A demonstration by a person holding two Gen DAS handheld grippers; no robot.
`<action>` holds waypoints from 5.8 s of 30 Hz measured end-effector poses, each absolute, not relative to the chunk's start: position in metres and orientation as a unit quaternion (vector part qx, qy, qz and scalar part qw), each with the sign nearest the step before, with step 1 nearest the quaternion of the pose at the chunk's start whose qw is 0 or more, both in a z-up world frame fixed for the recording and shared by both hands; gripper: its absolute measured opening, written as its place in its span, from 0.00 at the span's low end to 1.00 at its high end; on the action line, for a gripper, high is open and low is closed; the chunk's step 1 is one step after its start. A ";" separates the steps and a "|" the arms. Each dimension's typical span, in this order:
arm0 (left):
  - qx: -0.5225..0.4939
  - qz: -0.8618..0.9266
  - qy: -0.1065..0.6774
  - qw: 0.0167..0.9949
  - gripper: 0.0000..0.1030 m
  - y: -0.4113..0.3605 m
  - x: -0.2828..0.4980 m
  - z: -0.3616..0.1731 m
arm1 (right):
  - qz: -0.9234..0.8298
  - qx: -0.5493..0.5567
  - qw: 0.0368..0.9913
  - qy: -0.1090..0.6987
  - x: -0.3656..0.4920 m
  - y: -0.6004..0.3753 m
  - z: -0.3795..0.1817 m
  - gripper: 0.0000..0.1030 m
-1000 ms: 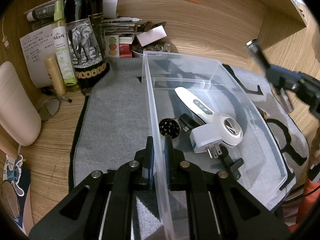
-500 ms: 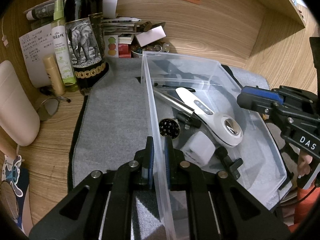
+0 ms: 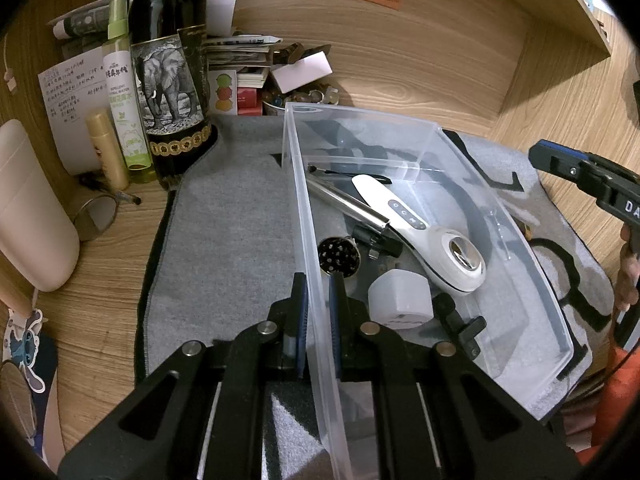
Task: Organize rigid objects
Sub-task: 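Carry the silver cylinder into the box with the right gripper and release, then grasp the black-and-gold lighter on the rug with the right gripper, then lower the lighter into the box with the right gripper and release, then grasp the keys by their ring with the right gripper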
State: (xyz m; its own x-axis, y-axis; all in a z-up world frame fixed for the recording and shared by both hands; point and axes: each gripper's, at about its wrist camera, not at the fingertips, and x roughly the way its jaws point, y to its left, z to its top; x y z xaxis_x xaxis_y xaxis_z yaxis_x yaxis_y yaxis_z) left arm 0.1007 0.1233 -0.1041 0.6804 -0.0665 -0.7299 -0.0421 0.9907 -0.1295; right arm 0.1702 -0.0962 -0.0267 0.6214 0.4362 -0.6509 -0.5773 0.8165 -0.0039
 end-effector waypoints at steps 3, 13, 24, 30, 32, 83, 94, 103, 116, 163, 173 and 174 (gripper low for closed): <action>-0.067 -0.006 0.400 0.914 0.09 0.123 0.101 -0.104 | 0.265 -0.104 0.898 0.337 0.175 -0.110 -0.031 0.30; -0.069 -0.005 0.402 0.913 0.09 0.124 0.101 -0.106 | 0.231 -0.114 0.875 0.411 0.180 -0.139 -0.085 0.30; -0.069 -0.002 0.406 0.911 0.09 0.125 0.100 -0.108 | 0.183 -0.112 0.872 0.440 0.196 -0.176 -0.106 0.34; -0.070 0.001 0.410 0.910 0.09 0.125 0.102 -0.110 | 0.181 -0.135 0.866 0.447 0.214 -0.169 -0.117 0.36; -0.070 0.002 0.411 0.909 0.09 0.125 0.103 -0.111 | 0.185 -0.140 0.863 0.448 0.220 -0.163 -0.119 0.36; -0.081 0.003 0.413 0.907 0.09 0.126 0.104 -0.112 | 0.341 -0.132 0.881 0.301 0.151 -0.076 -0.023 0.21; -0.079 0.002 0.411 0.908 0.09 0.127 0.104 -0.112 | 0.375 -0.173 0.845 0.340 0.149 -0.029 -0.051 0.21; -0.079 -0.001 0.409 0.909 0.10 0.127 0.104 -0.112 | 0.371 -0.200 0.817 0.394 0.160 -0.006 -0.081 0.21; -0.080 -0.001 0.408 0.910 0.10 0.127 0.104 -0.112 | 0.369 -0.189 0.825 0.385 0.157 -0.014 -0.072 0.38; -0.081 -0.002 0.407 0.910 0.10 0.127 0.103 -0.112 | 0.208 -0.124 0.857 0.455 0.224 -0.132 -0.125 0.44; -0.080 -0.002 0.408 0.909 0.10 0.127 0.103 -0.112 | 0.241 -0.130 0.855 0.441 0.219 -0.121 -0.123 0.08; -0.080 -0.002 0.408 0.909 0.10 0.127 0.103 -0.112 | 0.244 -0.128 0.855 0.439 0.217 -0.121 -0.122 0.07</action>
